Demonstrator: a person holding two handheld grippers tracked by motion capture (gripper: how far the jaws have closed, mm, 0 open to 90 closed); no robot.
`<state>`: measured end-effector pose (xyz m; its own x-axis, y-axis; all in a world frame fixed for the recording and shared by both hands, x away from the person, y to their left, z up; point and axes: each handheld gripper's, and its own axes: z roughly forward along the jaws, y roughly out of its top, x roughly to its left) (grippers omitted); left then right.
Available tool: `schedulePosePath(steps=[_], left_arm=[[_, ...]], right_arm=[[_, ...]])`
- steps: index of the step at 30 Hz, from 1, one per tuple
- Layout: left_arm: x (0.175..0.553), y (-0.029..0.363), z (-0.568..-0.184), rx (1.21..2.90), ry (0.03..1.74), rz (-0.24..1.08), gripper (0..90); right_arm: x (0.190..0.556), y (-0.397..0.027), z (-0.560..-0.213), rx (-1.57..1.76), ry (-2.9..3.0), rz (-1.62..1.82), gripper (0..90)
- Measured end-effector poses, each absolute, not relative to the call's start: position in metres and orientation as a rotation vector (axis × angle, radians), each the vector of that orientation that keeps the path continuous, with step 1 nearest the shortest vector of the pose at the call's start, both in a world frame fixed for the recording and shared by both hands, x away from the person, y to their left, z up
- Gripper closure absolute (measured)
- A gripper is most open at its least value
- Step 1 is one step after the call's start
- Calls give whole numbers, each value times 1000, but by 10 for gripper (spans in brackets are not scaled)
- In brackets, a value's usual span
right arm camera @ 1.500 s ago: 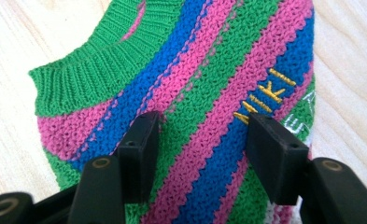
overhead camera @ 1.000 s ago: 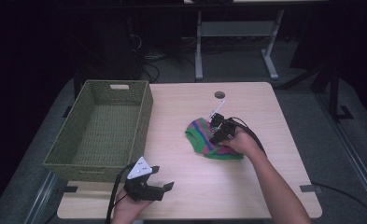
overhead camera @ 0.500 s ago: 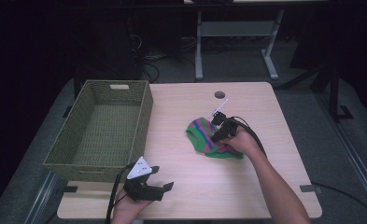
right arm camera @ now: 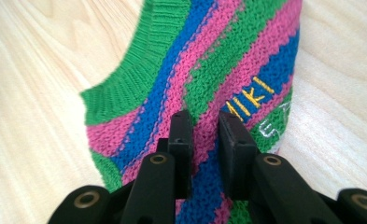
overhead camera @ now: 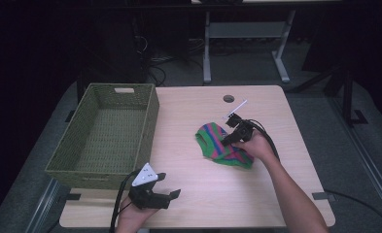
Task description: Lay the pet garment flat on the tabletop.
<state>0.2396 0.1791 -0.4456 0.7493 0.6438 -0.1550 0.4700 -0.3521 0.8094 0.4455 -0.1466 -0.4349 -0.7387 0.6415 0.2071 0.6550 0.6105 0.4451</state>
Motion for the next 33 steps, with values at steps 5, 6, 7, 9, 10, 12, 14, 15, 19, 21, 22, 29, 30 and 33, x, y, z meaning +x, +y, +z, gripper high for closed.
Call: schedulePosePath(steps=[5,6,7,9,10,12,14,15,19,21,22,29,30,33], left_arm=[[239,179,-446,2016,847,240,189],[239,179,-445,2014,847,242,189],[239,180,-445,2013,846,244,189],[239,180,-446,2007,854,242,189],[240,181,-446,2013,856,240,189],[240,181,-446,2016,855,241,189],[240,181,-446,2016,853,241,189],[240,180,-446,2015,853,241,189],[240,179,-447,2024,853,239,188],[240,180,-447,2020,852,244,188],[239,180,-446,2016,853,244,188],[240,180,-447,2019,855,242,188],[240,180,-446,2021,853,244,188],[240,179,-447,2022,851,239,188]], right_arm=[[442,-151,-426,-1118,-2786,-827,761],[441,-154,-424,-1117,-2778,-853,762],[440,-155,-423,-1113,-2776,-859,762],[439,-157,-420,-1113,-2772,-878,764],[439,-157,-419,-1108,-2770,-885,764],[438,-159,-417,-1104,-2767,-895,764],[437,-161,-415,-1107,-2760,-918,765],[437,-162,-414,-1108,-2757,-926,765],[435,-168,-406,-1119,-2736,-980,767],[435,-169,-403,-1128,-2730,-996,768],[435,-170,-402,-1131,-2724,-1011,768],[433,-176,-393,-1129,-2702,-1045,768],[431,-179,-390,-1134,-2687,-1066,767],[430,-182,-387,-1134,-2674,-1073,767]])
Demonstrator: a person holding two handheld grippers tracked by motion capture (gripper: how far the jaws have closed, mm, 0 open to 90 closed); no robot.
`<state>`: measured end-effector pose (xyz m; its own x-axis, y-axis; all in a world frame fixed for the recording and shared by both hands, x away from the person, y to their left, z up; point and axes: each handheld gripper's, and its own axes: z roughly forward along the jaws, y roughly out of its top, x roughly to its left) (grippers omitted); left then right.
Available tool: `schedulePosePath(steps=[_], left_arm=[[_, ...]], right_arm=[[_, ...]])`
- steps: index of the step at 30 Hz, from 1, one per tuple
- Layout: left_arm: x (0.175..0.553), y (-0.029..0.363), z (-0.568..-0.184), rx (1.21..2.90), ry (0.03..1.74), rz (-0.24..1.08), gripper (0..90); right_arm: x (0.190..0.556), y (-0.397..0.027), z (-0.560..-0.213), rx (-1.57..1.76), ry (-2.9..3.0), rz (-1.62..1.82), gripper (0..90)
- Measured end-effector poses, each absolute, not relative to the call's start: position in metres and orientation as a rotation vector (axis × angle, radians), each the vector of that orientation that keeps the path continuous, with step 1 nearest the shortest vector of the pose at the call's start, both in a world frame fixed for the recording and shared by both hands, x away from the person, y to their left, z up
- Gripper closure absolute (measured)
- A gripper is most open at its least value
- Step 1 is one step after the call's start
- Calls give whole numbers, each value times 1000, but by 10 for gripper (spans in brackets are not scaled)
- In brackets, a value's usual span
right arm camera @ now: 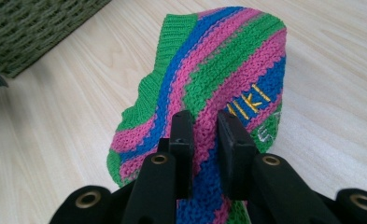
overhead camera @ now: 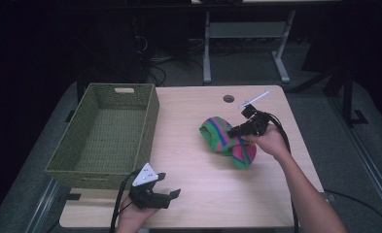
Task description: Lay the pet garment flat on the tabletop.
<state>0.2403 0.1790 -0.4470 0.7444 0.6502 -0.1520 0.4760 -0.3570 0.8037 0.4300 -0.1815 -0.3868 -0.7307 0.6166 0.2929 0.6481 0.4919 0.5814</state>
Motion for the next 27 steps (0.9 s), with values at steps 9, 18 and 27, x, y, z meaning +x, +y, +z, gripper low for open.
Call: schedulePosePath(steps=[9,18,27], left_arm=[[241,179,-447,2024,856,241,189],[240,179,-447,2024,853,244,188],[241,181,-446,2009,863,242,188]], right_arm=[[421,-185,-375,-1092,-2676,-1130,768],[399,-185,-362,-1010,-2672,-1210,767],[381,-187,-360,-965,-2673,-1250,767]])
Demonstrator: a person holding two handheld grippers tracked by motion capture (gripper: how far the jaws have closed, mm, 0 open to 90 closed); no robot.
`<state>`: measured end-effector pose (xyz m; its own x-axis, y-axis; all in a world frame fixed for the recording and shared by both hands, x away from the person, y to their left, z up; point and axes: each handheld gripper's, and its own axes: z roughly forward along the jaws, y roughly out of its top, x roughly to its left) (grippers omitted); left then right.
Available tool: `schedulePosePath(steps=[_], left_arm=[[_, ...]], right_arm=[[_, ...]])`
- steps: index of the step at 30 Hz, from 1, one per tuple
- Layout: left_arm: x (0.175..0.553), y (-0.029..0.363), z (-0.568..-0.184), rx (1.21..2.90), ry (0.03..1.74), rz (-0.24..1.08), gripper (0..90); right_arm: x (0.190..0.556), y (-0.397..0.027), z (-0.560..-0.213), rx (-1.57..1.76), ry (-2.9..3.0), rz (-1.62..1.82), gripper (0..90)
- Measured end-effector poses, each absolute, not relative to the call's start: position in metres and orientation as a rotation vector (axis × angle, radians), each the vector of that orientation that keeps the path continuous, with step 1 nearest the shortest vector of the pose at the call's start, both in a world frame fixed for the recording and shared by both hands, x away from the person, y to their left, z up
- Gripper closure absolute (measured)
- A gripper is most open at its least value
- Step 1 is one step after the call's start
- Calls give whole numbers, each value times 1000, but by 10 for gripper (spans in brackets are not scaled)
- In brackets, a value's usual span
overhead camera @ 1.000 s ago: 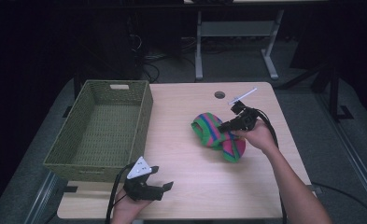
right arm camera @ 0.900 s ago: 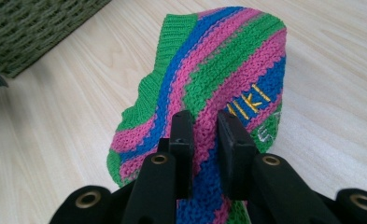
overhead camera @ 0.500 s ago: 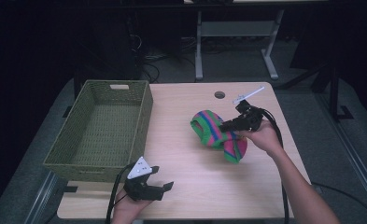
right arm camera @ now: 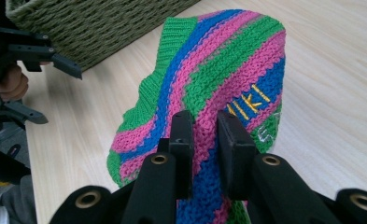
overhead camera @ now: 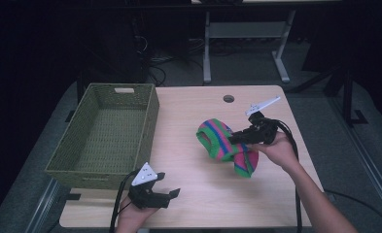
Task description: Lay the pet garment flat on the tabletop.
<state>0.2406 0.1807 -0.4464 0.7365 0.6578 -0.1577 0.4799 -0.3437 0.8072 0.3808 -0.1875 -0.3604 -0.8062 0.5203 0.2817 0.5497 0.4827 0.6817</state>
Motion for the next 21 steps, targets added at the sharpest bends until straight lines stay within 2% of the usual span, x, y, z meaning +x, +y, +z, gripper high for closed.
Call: schedulePosePath(steps=[14,21], left_arm=[[241,181,-446,1999,864,241,188],[240,182,-446,1997,868,243,188]], right_arm=[[354,-182,-373,-930,-2647,-1268,767],[347,-172,-392,-901,-2617,-1247,767]])
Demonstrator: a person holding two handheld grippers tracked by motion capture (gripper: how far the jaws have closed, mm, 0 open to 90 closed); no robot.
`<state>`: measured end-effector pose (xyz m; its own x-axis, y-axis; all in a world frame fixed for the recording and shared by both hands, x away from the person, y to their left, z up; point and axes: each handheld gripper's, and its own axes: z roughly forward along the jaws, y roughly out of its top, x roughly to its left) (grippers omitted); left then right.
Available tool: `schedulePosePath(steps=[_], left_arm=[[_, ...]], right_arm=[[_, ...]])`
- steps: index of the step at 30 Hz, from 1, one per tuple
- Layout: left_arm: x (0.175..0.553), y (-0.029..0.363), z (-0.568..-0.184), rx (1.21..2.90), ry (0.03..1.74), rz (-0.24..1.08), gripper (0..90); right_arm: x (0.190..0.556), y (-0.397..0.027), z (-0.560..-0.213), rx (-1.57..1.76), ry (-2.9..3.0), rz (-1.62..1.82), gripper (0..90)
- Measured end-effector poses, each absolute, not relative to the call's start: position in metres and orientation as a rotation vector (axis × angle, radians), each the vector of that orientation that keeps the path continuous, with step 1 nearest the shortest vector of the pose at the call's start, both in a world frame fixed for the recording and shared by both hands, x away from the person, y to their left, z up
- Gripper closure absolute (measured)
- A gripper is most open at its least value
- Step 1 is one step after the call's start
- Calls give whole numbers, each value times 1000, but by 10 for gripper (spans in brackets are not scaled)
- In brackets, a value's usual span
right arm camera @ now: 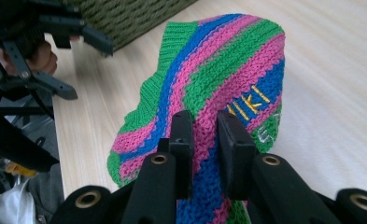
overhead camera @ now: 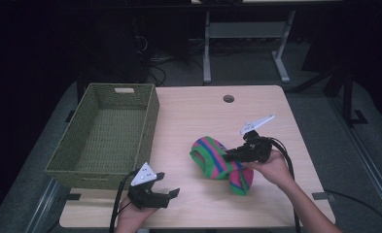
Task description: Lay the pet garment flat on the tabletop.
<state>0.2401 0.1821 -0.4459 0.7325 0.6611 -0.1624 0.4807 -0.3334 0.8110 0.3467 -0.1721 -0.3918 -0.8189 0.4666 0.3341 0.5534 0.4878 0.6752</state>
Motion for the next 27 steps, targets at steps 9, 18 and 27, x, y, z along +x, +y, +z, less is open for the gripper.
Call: schedulePosePath(steps=[9,18,27], left_arm=[[240,182,-446,2000,865,242,189],[240,182,-446,2003,866,239,188],[240,182,-446,2006,863,241,188]], right_arm=[[343,-155,-413,-881,-2616,-1150,764],[347,-141,-437,-877,-2634,-1049,748],[346,-134,-444,-880,-2652,-1009,660]])
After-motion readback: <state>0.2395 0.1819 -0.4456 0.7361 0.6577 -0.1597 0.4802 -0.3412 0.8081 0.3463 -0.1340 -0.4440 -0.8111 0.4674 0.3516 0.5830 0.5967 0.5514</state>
